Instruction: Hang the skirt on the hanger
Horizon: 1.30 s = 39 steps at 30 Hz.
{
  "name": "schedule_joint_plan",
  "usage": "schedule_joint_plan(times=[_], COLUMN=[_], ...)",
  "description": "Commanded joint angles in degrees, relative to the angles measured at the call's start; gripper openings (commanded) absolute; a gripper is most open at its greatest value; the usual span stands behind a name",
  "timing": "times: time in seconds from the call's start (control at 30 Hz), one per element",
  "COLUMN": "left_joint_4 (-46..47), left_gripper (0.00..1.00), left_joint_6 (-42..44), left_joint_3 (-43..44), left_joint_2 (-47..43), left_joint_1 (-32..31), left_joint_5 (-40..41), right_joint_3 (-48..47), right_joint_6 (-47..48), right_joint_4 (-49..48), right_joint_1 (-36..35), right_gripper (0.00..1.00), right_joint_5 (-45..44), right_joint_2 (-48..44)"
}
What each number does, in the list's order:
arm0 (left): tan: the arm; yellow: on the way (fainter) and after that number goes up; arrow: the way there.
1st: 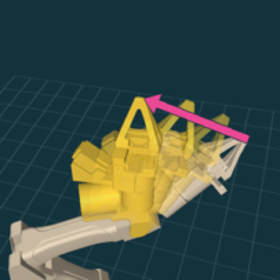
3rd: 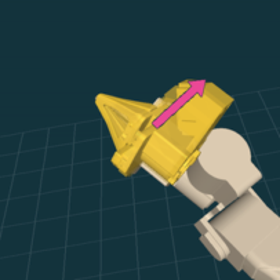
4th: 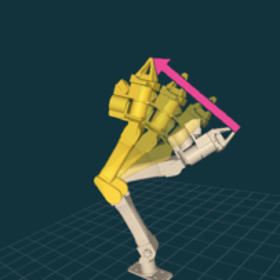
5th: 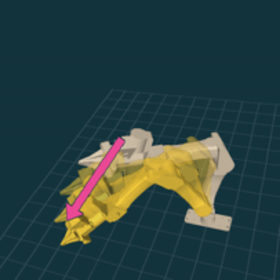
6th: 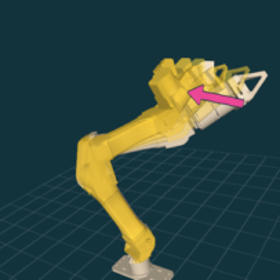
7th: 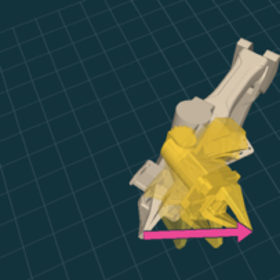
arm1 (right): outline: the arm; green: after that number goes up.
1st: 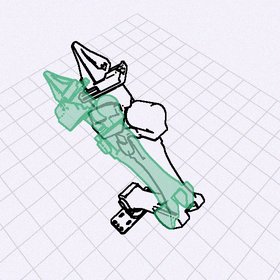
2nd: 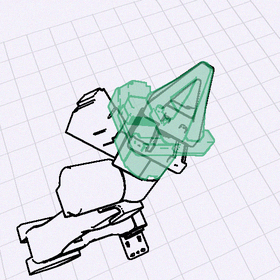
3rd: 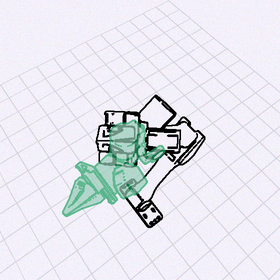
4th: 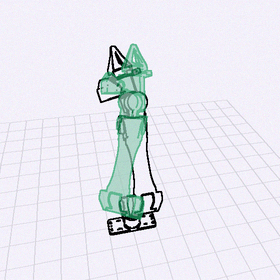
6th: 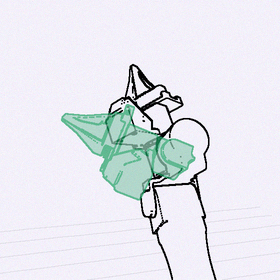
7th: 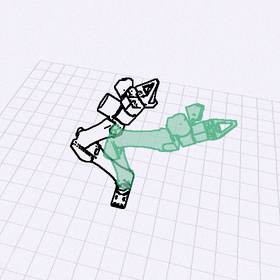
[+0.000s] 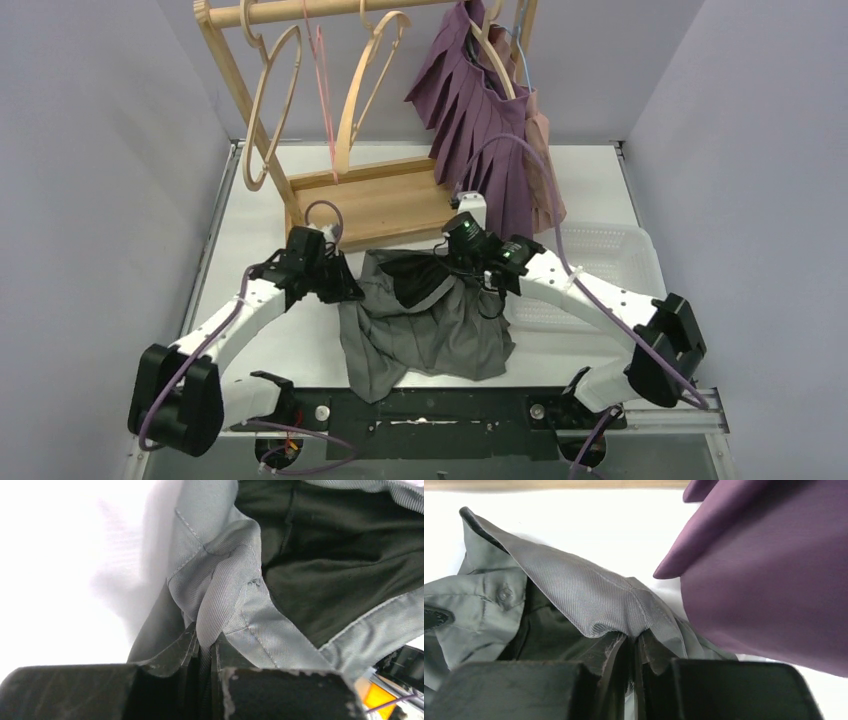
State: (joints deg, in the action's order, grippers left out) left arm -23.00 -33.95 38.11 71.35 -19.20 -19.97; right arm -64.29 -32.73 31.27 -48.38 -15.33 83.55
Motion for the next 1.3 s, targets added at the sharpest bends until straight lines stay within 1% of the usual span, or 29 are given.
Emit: schedule_joint_plan(times=[0.0, 0.07, 0.13, 0.2, 0.3, 0.37, 0.47, 0.5, 0.53, 0.6, 0.7, 0.8, 0.83, 0.9, 1.0, 1.1, 1.2, 1.27], left_joint_4=[-7.1, -9.4, -9.7, -7.8, -2.4, 1.0, 2.4, 2.2, 1.7, -0.8, -7.1, -11.3, -11.9, -12.4, -13.9, -13.4, -12.5, -12.6], left_gripper=[0.0, 0.0, 0.0, 0.0, 0.0, 0.0, 0.0, 0.05, 0.12, 0.21, 0.39, 0.43, 0.44, 0.44, 0.44, 0.44, 0.45, 0.45], left_joint_6=[5.7, 8.1, 10.0, 11.7, 12.8, 10.8, 1.6, -2.1, -5.4, -11.9, -17.0, -16.7, -15.8, -13.6, -10.8, -8.2, -7.8, -8.0], left_joint_3=[9.0, 12.1, 14.0, 14.6, 12.1, 8.7, 2.0, 0.2, -2.6, -6.1, -8.1, -6.4, -5.3, -3.2, -0.7, 2.5, 3.0, 3.2], left_joint_2=[-12.5, -18.4, -24.9, -31.1, -39.0, -42.7, -45.4, -46.0, -46.6, -47.6, -48.8, -48.9, -48.7, -47.9, -46.8, -46.0, -44.9, -43.8], left_joint_1=[1.8, 2.1, 2.3, 2.3, 2.3, 2.3, 2.3, 2.3, 2.3, 2.3, 2.3, 2.3, 2.3, 2.3, 2.3, 2.3, 2.3, 2.3], left_joint_5=[7.8, 10.7, 13.6, 15.9, 17.5, 16.6, 14.4, 13.9, 13.8, 14.1, 17.4, 20.9, 21.6, 22.4, 23.9, 22.8, 20.3, 19.2], right_joint_3=[-5.5, -7.9, -10.2, -12.3, -13.7, -12.4, -6.6, -4.0, -1.2, 4.4, 10.3, 12.1, 11.9, 10.7, 8.2, 6.4, 5.6, 4.6], right_joint_6=[-0.8, -1.1, -1.9, -2.9, -6.0, -8.2, -11.4, -12.6, -13.6, -16.3, -20.7, -22.5, -22.5, -22.1, -20.3, -17.4, -13.8, -10.6], right_joint_4=[2.0, 3.2, 4.2, 4.8, 4.6, 4.0, 2.5, 1.6, 0.3, -2.1, -3.6, -3.2, -2.6, -1.2, 0.8, 1.1, -0.4, -1.0], right_joint_1=[1.6, 2.4, 3.1, 3.4, 3.5, 3.3, 2.9, 2.7, 2.2, 1.7, 1.2, 0.9, 0.8, 0.7, 0.6, 0.5, 0.5, 0.5], right_gripper=[0.0, 0.0, 0.0, 0.0, 0.0, 0.0, 0.0, 0.0, 0.0, 0.0, 0.0, 0.0, 0.01, 0.09, 0.3, 0.49, 0.6, 0.62], right_joint_5=[-2.9, -2.4, -2.1, -1.6, -1.1, -0.3, 2.4, 3.7, 4.6, 6.5, 7.2, 5.9, 5.3, 4.0, 1.8, 0.8, 1.1, 2.4], right_joint_2=[-7.9, -10.9, -13.7, -16.1, -18.9, -20.3, -20.8, -20.8, -20.8, -20.1, -17.6, -15.1, -14.4, -13.4, -13.2, -14.6, -16.4, -16.5])
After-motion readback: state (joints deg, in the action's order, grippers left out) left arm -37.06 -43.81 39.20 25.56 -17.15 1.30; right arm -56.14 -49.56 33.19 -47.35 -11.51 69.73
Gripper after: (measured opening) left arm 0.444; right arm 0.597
